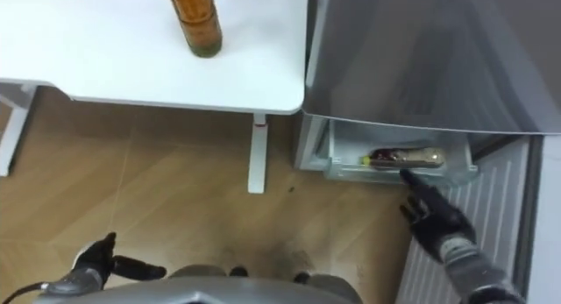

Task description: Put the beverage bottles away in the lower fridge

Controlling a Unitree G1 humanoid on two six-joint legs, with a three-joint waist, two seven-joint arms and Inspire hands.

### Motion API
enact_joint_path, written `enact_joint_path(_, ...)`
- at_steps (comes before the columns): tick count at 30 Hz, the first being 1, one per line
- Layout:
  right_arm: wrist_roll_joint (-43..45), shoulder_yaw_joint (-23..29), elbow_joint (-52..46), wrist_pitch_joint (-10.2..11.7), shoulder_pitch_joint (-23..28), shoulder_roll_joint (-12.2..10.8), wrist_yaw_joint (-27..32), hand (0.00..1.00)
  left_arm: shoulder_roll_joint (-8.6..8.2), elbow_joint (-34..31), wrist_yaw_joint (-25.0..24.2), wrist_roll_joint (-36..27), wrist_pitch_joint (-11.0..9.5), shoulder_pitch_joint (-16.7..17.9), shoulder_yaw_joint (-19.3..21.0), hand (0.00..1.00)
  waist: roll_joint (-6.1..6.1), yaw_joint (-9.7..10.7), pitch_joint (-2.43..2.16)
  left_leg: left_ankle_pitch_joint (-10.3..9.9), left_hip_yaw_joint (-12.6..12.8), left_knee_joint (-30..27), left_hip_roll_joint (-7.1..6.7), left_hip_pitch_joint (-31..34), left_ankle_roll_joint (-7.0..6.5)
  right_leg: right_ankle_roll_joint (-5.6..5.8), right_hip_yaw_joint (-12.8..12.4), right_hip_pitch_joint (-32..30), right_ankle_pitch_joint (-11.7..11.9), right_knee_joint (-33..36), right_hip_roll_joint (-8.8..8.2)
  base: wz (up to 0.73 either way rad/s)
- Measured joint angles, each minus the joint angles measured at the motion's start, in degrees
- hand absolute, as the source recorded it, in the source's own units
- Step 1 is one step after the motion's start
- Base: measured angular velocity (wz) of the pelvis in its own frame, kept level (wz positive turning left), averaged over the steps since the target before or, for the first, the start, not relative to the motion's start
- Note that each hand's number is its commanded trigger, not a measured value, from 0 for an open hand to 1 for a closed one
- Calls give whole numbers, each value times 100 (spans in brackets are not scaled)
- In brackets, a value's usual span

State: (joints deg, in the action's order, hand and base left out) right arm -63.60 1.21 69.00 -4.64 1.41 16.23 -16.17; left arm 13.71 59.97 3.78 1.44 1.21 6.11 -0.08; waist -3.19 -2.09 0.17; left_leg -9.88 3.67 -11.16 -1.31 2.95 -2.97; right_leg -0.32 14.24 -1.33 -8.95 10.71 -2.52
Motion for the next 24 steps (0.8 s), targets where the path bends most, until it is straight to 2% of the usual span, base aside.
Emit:
enact_joint_path(3,909,-251,13,45,71,-146,237,0,-53,-31,203,35,-95,18,-13,0,20,9,11,-21,48,54,18,-78,14,-1,-143,31,0,-3,36,-18)
enact_joint_path(5,1723,-531,200,136,78,-213,290,0,-168,-24,256,38,-151,-6,-20,0,34,36,17,-43,69,48,25,-158,16,0,-165,90,-1,-17,48,-8)
enact_joint_path(8,2552,-628,232,156,182,-317,494,0,-265,-22,296,37,-211,25,-25,0,34,29,19,-69,108,53,44,-215,31,0,-232,149,-4,-82,81,-7)
enact_joint_path(10,2893,-621,252,162,224,-350,620,0,-273,-12,294,32,-211,116,-19,0,54,48,23,-85,113,46,53,-258,40,0,-241,199,-4,-106,94,-4)
enact_joint_path(12,3063,-614,325,218,277,-374,754,0,-278,23,293,-10,-211,160,0,0,75,43,34,-110,110,48,52,-328,49,-1,-242,246,-17,-127,104,0)
enact_joint_path(15,3276,-612,448,220,323,-375,802,0,-354,87,287,-141,-211,255,213,0,102,25,24,-139,114,52,52,-384,56,-2,-306,289,-47,-128,117,-3)
enact_joint_path(16,3382,-594,461,223,399,-384,802,0,-382,92,289,-193,-210,314,275,0,137,27,43,-142,111,66,55,-417,57,-2,-308,337,-47,-172,123,0)
enact_joint_path(17,3501,-537,468,225,424,-409,809,0,-415,90,294,-224,-210,378,355,0,143,29,21,-150,106,81,52,-436,62,-1,-313,360,-47,-206,131,0)
enact_joint_path(18,3538,-538,469,225,428,-420,819,0,-423,88,298,-299,-208,405,364,0,145,31,21,-152,102,81,52,-443,64,-1,-309,368,-48,-206,132,0)
enact_joint_path(24,3714,-406,665,217,485,-444,982,0,-478,98,498,-1172,-161,495,804,0,157,19,24,-177,95,131,48,-591,86,-13,-309,553,-94,-214,149,0)
